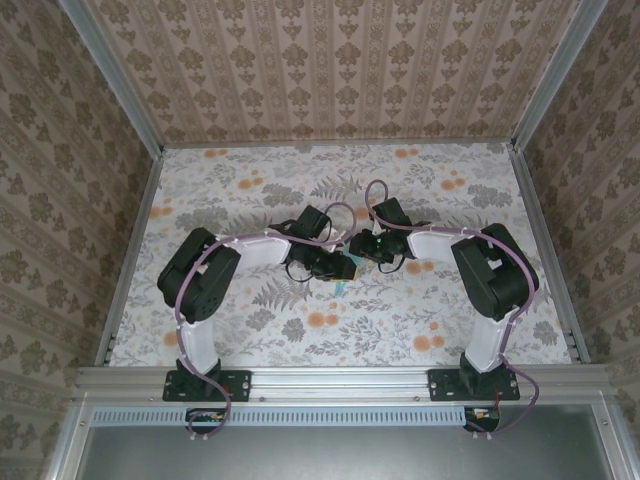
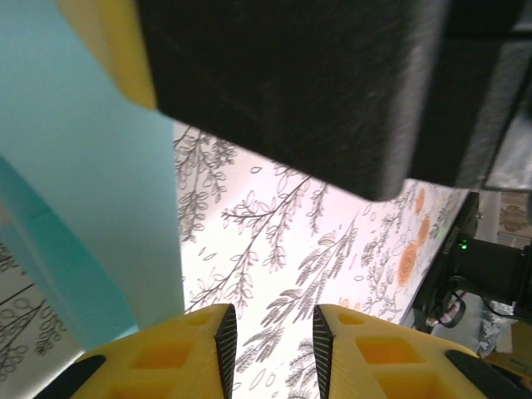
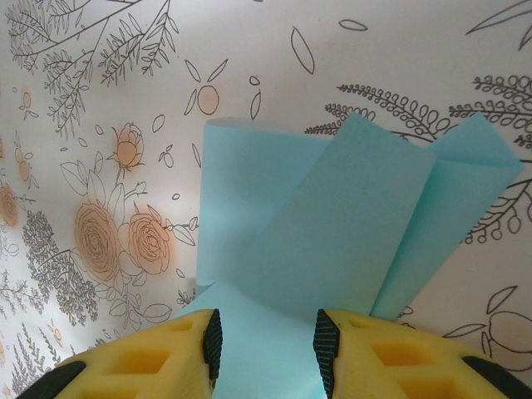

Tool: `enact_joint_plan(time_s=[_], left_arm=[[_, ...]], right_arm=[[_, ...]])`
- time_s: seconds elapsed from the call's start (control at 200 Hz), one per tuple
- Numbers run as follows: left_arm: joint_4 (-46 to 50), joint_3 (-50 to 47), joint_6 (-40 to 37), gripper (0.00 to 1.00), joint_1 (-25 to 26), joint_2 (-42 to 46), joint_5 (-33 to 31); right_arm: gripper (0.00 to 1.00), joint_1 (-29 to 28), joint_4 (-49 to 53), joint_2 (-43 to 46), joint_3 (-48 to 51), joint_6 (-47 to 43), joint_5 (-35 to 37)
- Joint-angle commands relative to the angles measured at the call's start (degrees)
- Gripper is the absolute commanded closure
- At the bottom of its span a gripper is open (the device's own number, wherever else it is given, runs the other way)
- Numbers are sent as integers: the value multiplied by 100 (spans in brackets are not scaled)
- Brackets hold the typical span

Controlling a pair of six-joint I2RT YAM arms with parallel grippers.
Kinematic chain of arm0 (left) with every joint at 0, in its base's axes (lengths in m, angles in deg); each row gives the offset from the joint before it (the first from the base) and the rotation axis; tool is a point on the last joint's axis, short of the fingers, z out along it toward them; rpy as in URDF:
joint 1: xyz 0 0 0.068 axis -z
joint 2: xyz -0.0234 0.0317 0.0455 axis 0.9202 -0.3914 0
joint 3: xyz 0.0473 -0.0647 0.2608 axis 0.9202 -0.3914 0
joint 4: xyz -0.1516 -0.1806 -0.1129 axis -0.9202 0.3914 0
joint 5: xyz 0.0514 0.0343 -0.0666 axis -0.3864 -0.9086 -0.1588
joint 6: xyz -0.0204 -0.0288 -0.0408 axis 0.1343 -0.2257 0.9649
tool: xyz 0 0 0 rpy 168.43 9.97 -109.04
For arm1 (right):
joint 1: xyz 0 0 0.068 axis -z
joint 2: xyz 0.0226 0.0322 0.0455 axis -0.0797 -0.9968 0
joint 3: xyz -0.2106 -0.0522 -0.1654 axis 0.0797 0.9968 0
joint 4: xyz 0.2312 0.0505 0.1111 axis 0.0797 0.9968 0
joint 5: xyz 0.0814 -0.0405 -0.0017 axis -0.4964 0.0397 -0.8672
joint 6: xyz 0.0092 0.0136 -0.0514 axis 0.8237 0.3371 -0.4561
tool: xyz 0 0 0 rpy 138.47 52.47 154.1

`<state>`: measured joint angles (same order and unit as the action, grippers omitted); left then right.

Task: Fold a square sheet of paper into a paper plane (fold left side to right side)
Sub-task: Fold the wing for the fifth time at the center of the table.

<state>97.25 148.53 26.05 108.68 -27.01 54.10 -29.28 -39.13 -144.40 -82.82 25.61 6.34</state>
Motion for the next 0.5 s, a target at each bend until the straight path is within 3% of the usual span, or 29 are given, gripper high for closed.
enact_joint_plan(time_s=[0.0, 0.49], left_arm=[[292, 131, -244, 67, 25, -151, -221], [277, 60, -253, 67, 24, -276, -346]], right_arm=[[60, -16, 511, -307, 204, 20, 161], [60, -18, 532, -294, 210, 11, 179]])
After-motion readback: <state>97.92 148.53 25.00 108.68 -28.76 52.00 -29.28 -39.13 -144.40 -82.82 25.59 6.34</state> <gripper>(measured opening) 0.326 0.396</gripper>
